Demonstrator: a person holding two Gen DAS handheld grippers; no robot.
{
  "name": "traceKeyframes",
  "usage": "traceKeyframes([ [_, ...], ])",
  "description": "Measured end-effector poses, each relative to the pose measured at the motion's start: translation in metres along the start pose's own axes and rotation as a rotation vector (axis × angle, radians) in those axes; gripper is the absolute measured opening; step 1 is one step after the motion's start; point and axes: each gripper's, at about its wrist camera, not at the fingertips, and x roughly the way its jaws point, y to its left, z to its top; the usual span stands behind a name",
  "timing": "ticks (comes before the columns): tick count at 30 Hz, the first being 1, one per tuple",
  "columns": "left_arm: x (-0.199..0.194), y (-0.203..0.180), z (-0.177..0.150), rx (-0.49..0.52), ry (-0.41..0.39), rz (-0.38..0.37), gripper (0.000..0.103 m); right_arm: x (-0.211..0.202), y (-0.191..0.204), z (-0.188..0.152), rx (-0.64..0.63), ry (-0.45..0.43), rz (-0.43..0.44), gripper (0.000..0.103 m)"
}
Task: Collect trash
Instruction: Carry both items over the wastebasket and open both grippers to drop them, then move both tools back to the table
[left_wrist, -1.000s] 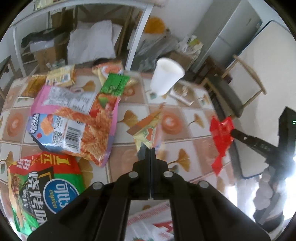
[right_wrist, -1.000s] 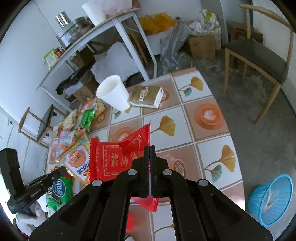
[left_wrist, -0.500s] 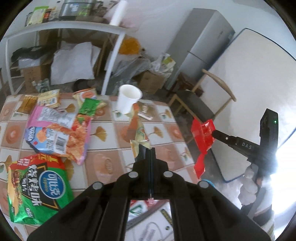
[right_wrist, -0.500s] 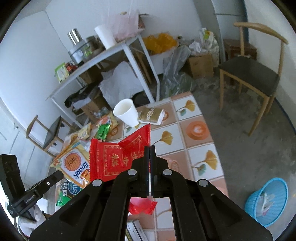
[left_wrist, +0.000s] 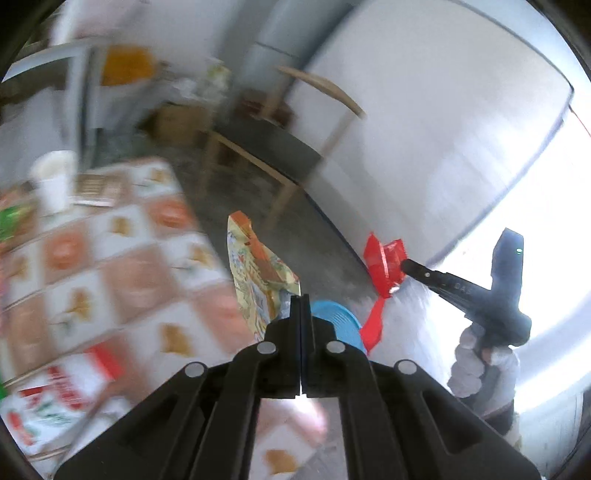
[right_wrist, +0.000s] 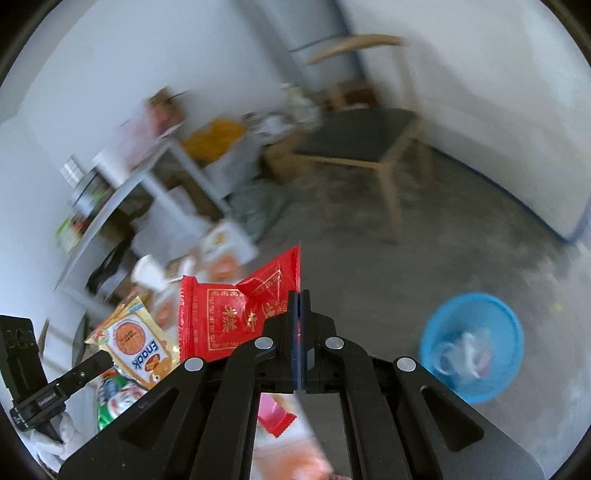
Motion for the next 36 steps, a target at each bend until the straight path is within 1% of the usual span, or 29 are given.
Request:
traceKeyframes([
  [1, 0.015, -0.015, 0.001, 0.021, 0.024, -0.014, 0.000, -0.004, -0.016, -0.002, 0.022, -0.003, -0.020, 0.000],
  [4, 0.073, -0.061, 0.001, 0.084, 0.111, -0.052, 0.000, -0.009, -0.085, -0.016, 0.130, -0.001, -0.094, 0.000],
  [9, 0.166, -0.112, -0.011, 0.133, 0.256, -0.089, 0.000, 0.007, -0.163, -0.043, 0.280, 0.040, -0.164, 0.000],
  [13, 0.234, -0.137, -0.024, 0.152, 0.339, -0.088, 0.000, 0.029, -0.212, -0.061, 0.390, 0.069, -0.186, 0.000],
  [17, 0.295, -0.153, -0.031, 0.143, 0.380, -0.105, 0.000, 0.048, -0.250, -0.068, 0.481, 0.073, -0.188, 0.000],
  [18, 0.308, -0.152, -0.032, 0.141, 0.395, -0.115, 0.000, 0.056, -0.260, -0.070, 0.508, 0.077, -0.193, 0.002],
  [19, 0.322, -0.150, -0.035, 0.124, 0.417, -0.128, 0.007, 0.061, -0.268, -0.071, 0.533, 0.078, -0.187, 0.008],
  [20, 0.340, -0.145, -0.039, 0.079, 0.442, -0.132, 0.015, 0.070, -0.279, -0.075, 0.566, 0.075, -0.182, 0.014],
  [21, 0.350, -0.138, -0.042, 0.048, 0.453, -0.127, 0.036, 0.076, -0.288, -0.078, 0.586, 0.077, -0.186, 0.021],
  [22, 0.358, -0.131, -0.047, 0.016, 0.451, -0.109, 0.047, 0.083, -0.294, -0.082, 0.601, 0.083, -0.190, 0.030],
  [23, 0.364, -0.124, -0.051, 0.004, 0.447, -0.089, 0.048, 0.094, -0.304, -0.090, 0.619, 0.096, -0.218, 0.031],
  [26, 0.369, -0.111, -0.060, -0.004, 0.473, -0.065, 0.048, 0.102, -0.317, -0.109, 0.656, 0.118, -0.281, 0.031],
  [28, 0.363, -0.103, -0.063, -0.004, 0.474, -0.072, 0.048, 0.102, -0.320, -0.119, 0.672, 0.117, -0.284, 0.031],
  [31, 0.349, -0.105, -0.061, 0.024, 0.441, -0.081, 0.048, 0.093, -0.321, -0.128, 0.661, 0.105, -0.300, 0.031],
  [34, 0.317, -0.109, -0.056, 0.072, 0.390, -0.101, 0.048, 0.081, -0.317, -0.129, 0.647, 0.081, -0.311, 0.031],
  [36, 0.289, -0.113, -0.052, 0.116, 0.338, -0.107, 0.048, 0.072, -0.314, -0.129, 0.627, 0.057, -0.306, 0.031],
])
